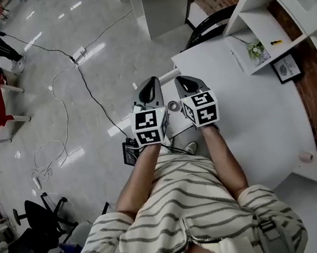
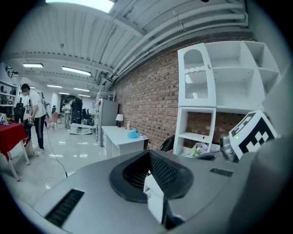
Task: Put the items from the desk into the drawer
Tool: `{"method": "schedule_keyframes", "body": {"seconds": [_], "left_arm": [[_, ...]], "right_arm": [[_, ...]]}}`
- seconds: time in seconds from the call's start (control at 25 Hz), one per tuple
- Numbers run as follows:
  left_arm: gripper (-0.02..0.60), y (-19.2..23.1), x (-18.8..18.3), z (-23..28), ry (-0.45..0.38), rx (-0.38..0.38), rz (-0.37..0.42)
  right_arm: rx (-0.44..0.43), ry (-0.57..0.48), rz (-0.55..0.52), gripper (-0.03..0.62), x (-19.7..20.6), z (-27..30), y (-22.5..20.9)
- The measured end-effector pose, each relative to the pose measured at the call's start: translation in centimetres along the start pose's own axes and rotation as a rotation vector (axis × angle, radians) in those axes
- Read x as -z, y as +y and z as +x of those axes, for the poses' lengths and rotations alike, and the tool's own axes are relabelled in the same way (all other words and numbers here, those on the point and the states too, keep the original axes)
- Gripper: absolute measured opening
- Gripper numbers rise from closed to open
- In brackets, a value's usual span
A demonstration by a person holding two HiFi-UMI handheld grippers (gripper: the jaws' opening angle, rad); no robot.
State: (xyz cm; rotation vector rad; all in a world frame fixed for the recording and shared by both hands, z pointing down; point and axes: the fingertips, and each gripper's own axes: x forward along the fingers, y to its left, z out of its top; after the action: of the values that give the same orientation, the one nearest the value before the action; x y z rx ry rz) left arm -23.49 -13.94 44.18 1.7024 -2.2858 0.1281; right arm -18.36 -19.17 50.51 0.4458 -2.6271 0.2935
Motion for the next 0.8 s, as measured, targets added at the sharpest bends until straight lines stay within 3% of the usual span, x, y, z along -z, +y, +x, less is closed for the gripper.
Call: {"method": "schedule_keyframes", "body": {"seconds": [0.44,0.8], "left_arm": [[0.006,-3.3,-4.7,-0.9,-0.105,0.052,0.041],[0.006,-4.8,-9.0,-2.2,-0.208,0.074,0.086]], "right_arm": [[0.033,-0.273,-0.007,0.011,-8.3,-6.5,0.3],[0.046,-0.425,-0.026,0.011,-12.5,-9.9,0.9]]}}
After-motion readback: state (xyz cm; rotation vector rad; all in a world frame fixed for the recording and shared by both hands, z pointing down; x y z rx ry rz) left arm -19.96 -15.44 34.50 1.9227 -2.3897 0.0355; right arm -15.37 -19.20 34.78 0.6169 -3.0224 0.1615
